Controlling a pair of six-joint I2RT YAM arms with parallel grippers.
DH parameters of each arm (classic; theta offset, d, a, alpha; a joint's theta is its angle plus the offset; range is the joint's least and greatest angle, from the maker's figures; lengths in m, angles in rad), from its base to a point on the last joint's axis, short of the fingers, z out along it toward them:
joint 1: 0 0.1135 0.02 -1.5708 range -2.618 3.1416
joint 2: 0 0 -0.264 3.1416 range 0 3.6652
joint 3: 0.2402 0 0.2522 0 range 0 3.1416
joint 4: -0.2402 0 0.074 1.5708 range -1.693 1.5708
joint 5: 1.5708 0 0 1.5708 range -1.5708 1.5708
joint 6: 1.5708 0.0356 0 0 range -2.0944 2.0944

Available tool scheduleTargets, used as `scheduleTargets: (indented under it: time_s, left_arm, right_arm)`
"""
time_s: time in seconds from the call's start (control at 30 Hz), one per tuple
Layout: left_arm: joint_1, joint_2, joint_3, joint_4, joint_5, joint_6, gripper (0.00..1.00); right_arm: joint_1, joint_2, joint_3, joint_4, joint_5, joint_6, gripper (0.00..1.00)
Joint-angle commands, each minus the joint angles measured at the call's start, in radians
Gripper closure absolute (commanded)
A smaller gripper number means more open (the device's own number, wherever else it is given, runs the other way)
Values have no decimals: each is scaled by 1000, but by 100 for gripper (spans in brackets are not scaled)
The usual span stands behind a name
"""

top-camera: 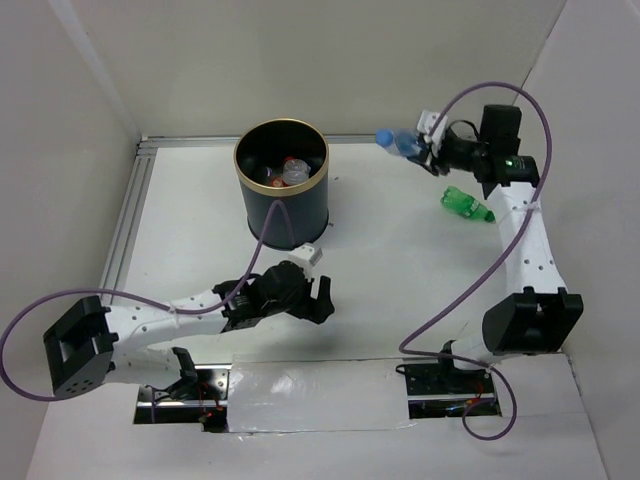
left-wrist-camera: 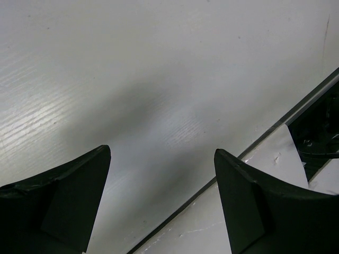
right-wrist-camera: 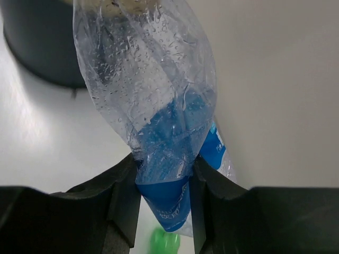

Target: Put the plastic bottles in the bin

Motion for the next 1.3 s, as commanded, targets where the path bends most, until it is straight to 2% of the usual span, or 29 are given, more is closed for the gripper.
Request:
scheduleTargets:
  time_s: [0.0, 0.07, 0.23, 0.4, 0.43, 0.5, 0.57, 0.6, 0.7, 0.8, 0.83, 0.87, 0.97, 1.03, 1.07, 1.1, 1.13, 1.17, 1.2, 1.27]
  left_arm:
    - [5, -80, -41, 37, -43, -41, 8]
    - [5, -127, -69, 48, -55, -50, 8]
    - [5, -201, -128, 68, -82, -62, 8]
    - [-4, -242, -138, 49, -114, -71, 8]
    - [-4, -242, -147, 49, -114, -71, 8]
    - [-4, -264, -147, 39, -129, -71, 8]
    - [-4, -264, -147, 26, -129, -71, 8]
    - [-4, -264, -147, 26, -141, -59, 7]
    - [-4, -252, -123, 3, -150, -47, 6]
    - [-4, -239, -100, 3, -151, -27, 5]
    - [-4, -227, -100, 3, -140, -27, 5]
    - [-4, -218, -100, 3, -140, -27, 5]
    - [-4, -198, -91, 17, -131, -18, 5]
    - [-4, -189, -91, 26, -121, -7, 5]
    - [5, -189, -82, 26, -121, -7, 5]
    - [5, -178, -82, 35, -109, 2, 5]
    - [5, -164, -82, 36, -99, 2, 5]
    - [14, -155, -71, 36, -98, 2, 5]
    - [14, -144, -60, 36, -85, 2, 5]
    - [14, -111, -37, 36, -62, 11, 5]
  right_arm:
    - [140, 45, 96, 543, -39, 479, 75]
    - [255, 108, 230, 577, -16, 594, 75]
    - [428, 323, 409, 717, 30, 817, 74]
    - [524, 541, 724, 622, 39, 943, 70]
    - [537, 591, 742, 595, 30, 955, 68]
    - [546, 619, 751, 567, 50, 955, 60]
    - [546, 638, 721, 544, 75, 941, 42]
    - [546, 638, 721, 532, 97, 941, 25]
    - [503, 615, 695, 508, 189, 941, 0]
    - [462, 557, 685, 443, 295, 876, 0]
    - [428, 537, 655, 430, 405, 863, 0]
    - [408, 499, 633, 403, 452, 846, 0]
    - [328, 460, 554, 287, 649, 689, 0]
    - [281, 448, 471, 231, 764, 568, 11]
    - [215, 448, 451, 143, 777, 523, 21]
    - [186, 457, 426, 107, 795, 475, 33]
    - [155, 457, 361, 87, 849, 417, 61]
    - [99, 469, 331, 67, 863, 386, 70]
    - [74, 480, 302, 39, 872, 357, 73]
    - [12, 489, 230, 28, 883, 285, 55]
